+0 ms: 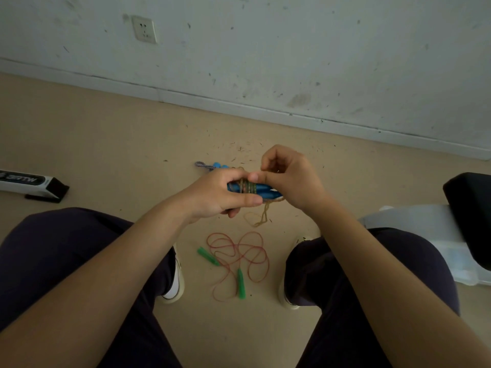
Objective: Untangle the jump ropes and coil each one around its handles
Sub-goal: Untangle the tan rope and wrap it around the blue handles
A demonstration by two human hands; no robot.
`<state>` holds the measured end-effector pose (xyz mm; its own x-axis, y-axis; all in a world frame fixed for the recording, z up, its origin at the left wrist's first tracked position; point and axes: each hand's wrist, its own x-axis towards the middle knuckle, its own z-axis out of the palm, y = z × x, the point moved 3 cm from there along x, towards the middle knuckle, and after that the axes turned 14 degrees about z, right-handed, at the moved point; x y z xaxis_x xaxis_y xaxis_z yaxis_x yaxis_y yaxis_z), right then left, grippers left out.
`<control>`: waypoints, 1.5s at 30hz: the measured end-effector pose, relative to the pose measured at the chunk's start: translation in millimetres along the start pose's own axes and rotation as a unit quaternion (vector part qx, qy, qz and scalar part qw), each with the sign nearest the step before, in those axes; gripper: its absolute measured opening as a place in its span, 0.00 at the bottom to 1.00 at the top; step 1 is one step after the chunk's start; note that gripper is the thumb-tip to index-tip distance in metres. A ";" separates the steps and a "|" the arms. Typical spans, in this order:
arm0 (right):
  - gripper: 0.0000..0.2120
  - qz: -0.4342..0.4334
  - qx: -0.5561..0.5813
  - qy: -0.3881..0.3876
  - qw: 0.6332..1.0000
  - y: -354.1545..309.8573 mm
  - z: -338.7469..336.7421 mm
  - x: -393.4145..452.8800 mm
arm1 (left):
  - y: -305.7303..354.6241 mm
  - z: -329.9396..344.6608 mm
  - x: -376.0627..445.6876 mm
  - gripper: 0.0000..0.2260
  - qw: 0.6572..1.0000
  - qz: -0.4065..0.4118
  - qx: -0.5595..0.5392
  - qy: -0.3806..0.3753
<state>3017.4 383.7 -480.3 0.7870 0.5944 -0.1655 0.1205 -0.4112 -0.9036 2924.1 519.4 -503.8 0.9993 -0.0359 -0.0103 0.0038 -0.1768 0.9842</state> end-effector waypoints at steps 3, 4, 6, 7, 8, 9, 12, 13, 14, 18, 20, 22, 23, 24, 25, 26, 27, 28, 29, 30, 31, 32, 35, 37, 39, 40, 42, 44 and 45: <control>0.16 0.026 -0.004 -0.010 1.000 5.2 -0.2 2.1 | -0.2 0.7 -0.3 0.15 1.000 0.004 0.026 -0.003; 0.17 0.030 0.001 -0.019 0.999 6.3 0.2 2.2 | -0.1 0.9 -0.6 0.16 0.999 0.006 0.031 0.000; 0.18 0.029 0.007 -0.034 0.999 7.6 0.5 2.0 | 0.8 -0.6 -1.2 0.17 0.999 0.016 0.033 0.012; 0.17 0.026 0.004 -0.037 0.999 7.4 0.6 1.2 | 1.8 -2.5 -1.7 0.17 0.999 0.023 0.029 0.024; 0.15 0.026 0.000 -0.039 0.999 7.0 0.9 0.5 | 2.3 -5.0 -1.8 0.17 0.999 0.028 0.027 0.036; 0.14 0.030 -0.005 -0.041 0.999 6.7 1.4 -0.2 | 2.8 -7.3 -1.8 0.18 0.998 0.032 0.029 0.045; 0.12 0.043 -0.009 -0.037 0.998 6.9 3.2 -0.6 | 1.4 -7.1 -1.6 0.18 0.998 0.030 0.023 0.054; 0.12 0.047 -0.005 -0.039 0.998 6.8 3.2 -0.7 | 0.6 -5.7 -1.5 0.18 0.998 0.028 0.018 0.061; 0.13 0.051 0.007 -0.047 0.998 6.4 4.1 -1.1 | -0.2 -4.4 -1.1 0.18 0.997 0.027 0.014 0.073; 0.11 0.059 0.070 -0.076 0.993 2.8 11.5 -5.6 | -0.3 -5.9 0.6 0.16 0.986 0.029 -0.038 0.160; 0.09 0.061 0.087 -0.066 0.992 2.9 15.3 -7.0 | 1.5 -7.8 0.8 0.16 0.983 0.013 -0.069 0.168; 0.08 0.064 0.096 -0.060 0.991 3.2 15.4 -7.8 | 2.6 -9.1 0.5 0.20 0.987 -0.004 -0.095 0.132; 0.09 0.063 0.098 -0.062 0.991 2.7 14.6 -8.5 | 3.5 -10.1 0.0 0.23 0.990 -0.012 -0.094 0.104; 0.09 0.061 0.098 -0.069 0.991 1.9 13.8 -9.7 | 4.2 -11.0 -0.8 0.24 0.994 -0.018 -0.083 0.069; 0.09 0.059 0.100 -0.079 0.990 1.6 13.1 -10.8 | 5.0 -11.7 -1.7 0.22 0.997 -0.022 -0.071 0.034; 0.10 0.062 0.106 -0.089 0.988 1.8 12.7 -11.6 | 5.6 -12.1 -2.4 0.18 0.998 -0.022 -0.066 0.006; 0.10 0.067 0.118 -0.099 0.986 2.3 12.5 -12.1 | 7.0 -12.6 -3.0 0.14 0.997 -0.023 -0.071 -0.015; 0.10 0.072 0.133 -0.108 0.983 2.7 12.6 -12.6 | 7.5 -13.2 -3.0 0.12 0.996 -0.024 -0.078 -0.027; 0.12 0.073 0.148 -0.117 0.979 3.1 12.7 -12.9 | 8.0 -14.0 -3.2 0.13 0.996 -0.026 -0.081 -0.032; 0.14 0.074 0.160 -0.124 0.976 3.2 13.0 -13.1 | 7.6 -14.7 -3.2 0.15 0.996 -0.029 -0.081 -0.033; 0.15 0.076 0.171 -0.130 0.974 3.0 12.7 -13.2 | 7.0 -15.0 -3.1 0.17 0.996 -0.032 -0.077 -0.034; 0.16 0.077 0.179 -0.135 0.972 2.9 12.5 -13.0 | 6.2 -14.7 -3.0 0.20 0.996 -0.033 -0.069 -0.037; 0.12 0.072 0.190 -0.143 0.969 3.2 11.1 -11.0 | 5.4 -10.6 -4.9 0.28 0.997 -0.044 -0.026 -0.050; 0.09 0.067 0.192 -0.136 0.970 3.8 9.9 -8.8 | 5.4 -7.8 -5.1 0.28 0.998 -0.041 -0.015 -0.035; 0.11 0.065 0.189 -0.125 0.972 4.9 9.7 -6.9 | 6.7 -5.8 -4.8 0.24 0.999 -0.027 -0.027 0.000; 0.12 0.065 0.184 -0.122 0.973 4.9 9.9 -6.1 | 7.2 -4.8 -4.6 0.22 0.999 -0.021 -0.030 0.019; 0.17 0.067 0.182 -0.122 0.973 4.8 10.6 -4.7 | 8.9 -2.8 -4.8 0.19 0.998 -0.009 -0.032 0.060; 0.18 0.074 0.194 -0.129 0.970 4.8 11.3 -4.0 | 10.0 -3.3 -3.9 0.18 0.992 0.005 -0.057 0.112; 0.17 0.078 0.195 -0.133 0.969 5.0 11.8 -4.0 | 10.3 -5.2 -2.8 0.17 0.988 0.011 -0.071 0.140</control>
<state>3007.8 387.5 -488.8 0.5872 0.7242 -0.3616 -0.2664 -0.2490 -0.9311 2921.5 522.8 -492.8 0.9702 0.2388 0.0400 -0.0319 -0.0377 0.9988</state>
